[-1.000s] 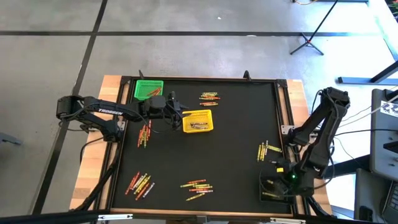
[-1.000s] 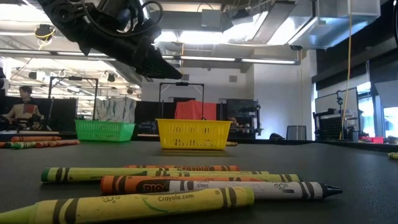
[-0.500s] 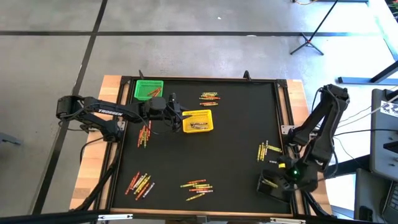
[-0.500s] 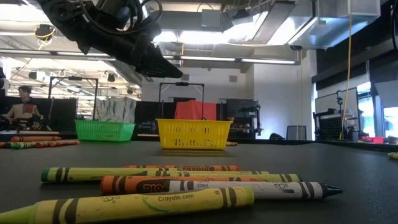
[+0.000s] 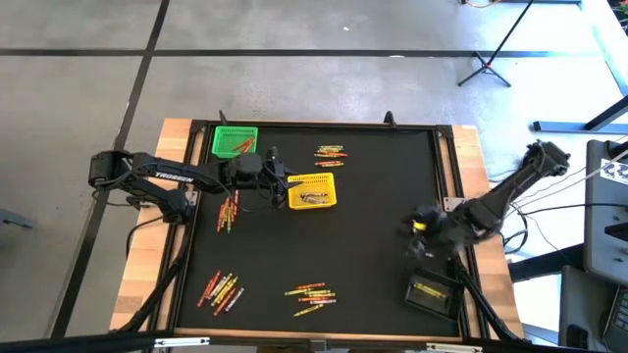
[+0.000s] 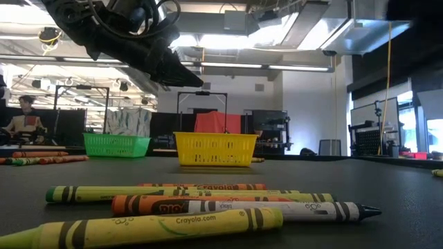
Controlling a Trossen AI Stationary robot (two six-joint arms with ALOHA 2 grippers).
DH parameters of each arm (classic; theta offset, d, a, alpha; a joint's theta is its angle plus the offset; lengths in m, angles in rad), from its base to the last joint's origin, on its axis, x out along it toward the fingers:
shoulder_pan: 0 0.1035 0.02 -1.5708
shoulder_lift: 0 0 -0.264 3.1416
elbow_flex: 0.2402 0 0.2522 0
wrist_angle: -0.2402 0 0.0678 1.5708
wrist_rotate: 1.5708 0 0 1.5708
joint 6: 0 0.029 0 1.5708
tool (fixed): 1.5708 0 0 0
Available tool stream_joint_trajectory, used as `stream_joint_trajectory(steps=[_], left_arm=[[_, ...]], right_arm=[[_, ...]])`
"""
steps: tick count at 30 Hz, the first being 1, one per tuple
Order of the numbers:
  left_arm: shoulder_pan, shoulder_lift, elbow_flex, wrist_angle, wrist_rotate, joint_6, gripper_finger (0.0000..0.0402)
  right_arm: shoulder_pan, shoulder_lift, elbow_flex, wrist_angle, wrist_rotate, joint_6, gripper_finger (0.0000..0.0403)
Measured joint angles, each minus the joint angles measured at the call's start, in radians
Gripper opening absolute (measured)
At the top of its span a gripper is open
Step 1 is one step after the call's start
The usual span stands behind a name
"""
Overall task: Sort crayons
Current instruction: Put the green crayon into the black bin
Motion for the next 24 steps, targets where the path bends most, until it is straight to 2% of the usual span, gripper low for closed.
stream_joint_trajectory(steps=[4,9,16,24], left_arm=[[0.0,0.0,0.0,-0.022,0.0,-0.009,0.0107],[-0.008,0.0,0.0,-0.039,-0.001,-0.035,0.0107],[-0.027,0.0,0.0,-0.037,0.0,-0.008,0.0107],[-0.031,0.0,0.0,-0.005,-0.017,-0.024,0.0107]], right_arm=[[-0.164,0.046,0.0,0.003,0.108,-0.287,0.0193],[-0.387,0.12,0.0,0.113,0.117,-0.593,0.0193],[-0.681,0.262,0.0,0.436,-0.159,-1.032,0.0193],[-0.953,0.46,0.0,0.75,-0.494,-1.307,0.0193]])
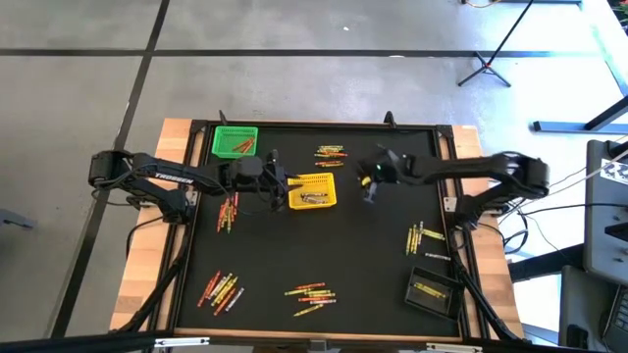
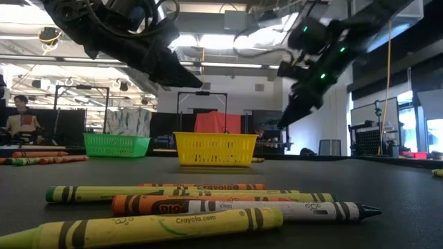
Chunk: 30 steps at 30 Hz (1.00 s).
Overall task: Sort crayons
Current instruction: Put the green crayon into the black bin
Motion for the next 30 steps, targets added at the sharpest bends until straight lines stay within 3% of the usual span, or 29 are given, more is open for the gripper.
stream_joint_trajectory(steps=[5,11,22,30], left_arm=[[-0.021,0.0,0.0,0.041,0.005,-0.014,0.0107],[-0.034,0.0,0.0,0.079,0.003,-0.004,0.0107],[-0.061,0.0,0.0,0.082,0.002,-0.062,0.0107],[-0.07,0.0,0.0,0.083,0.002,-0.056,0.0107]], right_arm=[[-0.106,0.121,0.0,0.176,-0.148,-0.117,0.0193],[-0.193,0.243,0.006,0.293,-0.191,-0.175,0.0193],[-0.232,0.377,0.163,0.207,-0.27,-0.189,0.0193],[-0.232,0.433,0.186,0.164,-0.25,-0.162,0.0191]])
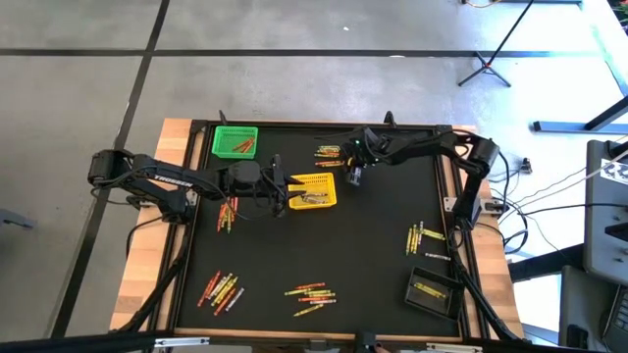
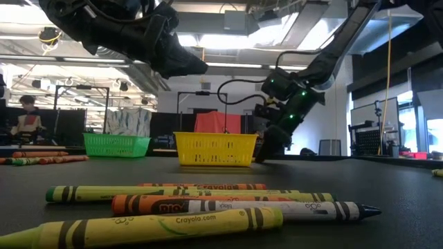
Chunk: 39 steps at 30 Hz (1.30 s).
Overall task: Sort crayons
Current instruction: Put the green crayon into the black bin
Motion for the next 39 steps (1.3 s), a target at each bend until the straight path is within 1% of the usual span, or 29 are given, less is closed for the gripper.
stream_joint_trajectory(steps=[3,14,21,25,33,37,39], left_arm=[[0.0,0.0,0.0,0.0,0.0,0.0,0.0107],[0.0,0.0,0.0,0.0,0.0,0.001,0.0107],[0.0,0.0,0.0,0.0,0.0,0.001,0.0107],[0.0,0.0,0.0,0.0,0.0,0.001,0.0107],[0.0,0.0,0.0,0.0,0.0,0.002,0.0107],[0.0,0.0,0.0,0.0,0.0,0.002,0.0107],[0.001,0.0,0.0,0.0,0.0,0.002,0.0107]], right_arm=[[0.001,0.003,0.001,-0.002,0.017,-0.003,0.0175],[0.002,0.004,0.001,-0.008,0.014,-0.015,0.0075],[0.001,0.004,0.003,-0.036,-0.006,-0.004,0.003],[0.0,0.003,0.004,-0.053,-0.022,0.021,0.002],[0.0,0.002,0.003,-0.058,-0.027,0.027,0.0029],[0.001,-0.001,0.003,-0.06,-0.027,0.027,0.0022],[0.001,-0.015,0.001,-0.088,-0.027,0.027,0.002]])
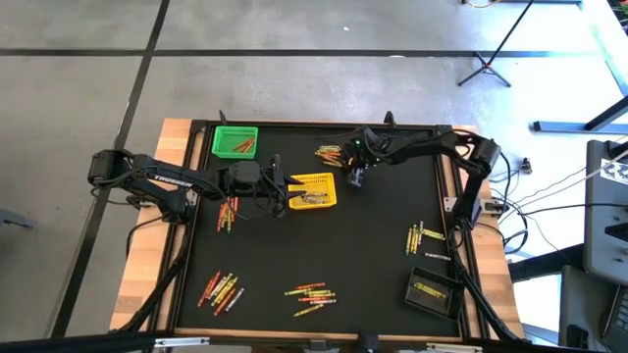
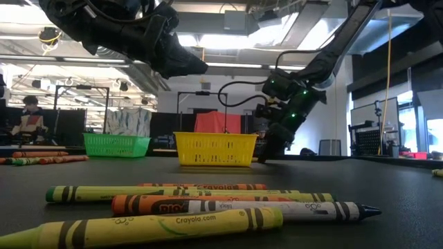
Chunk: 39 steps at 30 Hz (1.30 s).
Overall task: Sort crayons
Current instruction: Put the green crayon into the black bin
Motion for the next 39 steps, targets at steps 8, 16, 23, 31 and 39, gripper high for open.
stream_joint_trajectory(steps=[8,16,23,31,39], left_arm=[[0.0,0.0,0.0,0.0,0.0,0.0,0.0107],[0.0,0.0,0.0,0.0,0.0,0.0,0.0107],[0.0,0.0,0.0,0.0,0.0,0.0,0.0107],[0.0,0.0,0.0,0.0,0.0,0.0,0.0107],[0.0,0.0,0.0,0.0,0.0,0.0,0.0107]], right_arm=[[0.0,-0.121,-0.004,-0.216,0.0,0.028,0.0028],[0.0,-0.169,-0.004,-0.443,0.0,0.045,0.0032],[0.0,-0.171,-0.014,-0.532,-0.017,0.072,0.0032],[0.0,-0.171,-0.009,-0.53,-0.019,0.125,0.0087],[0.0,-0.171,0.034,-0.448,-0.097,0.128,0.0163]])
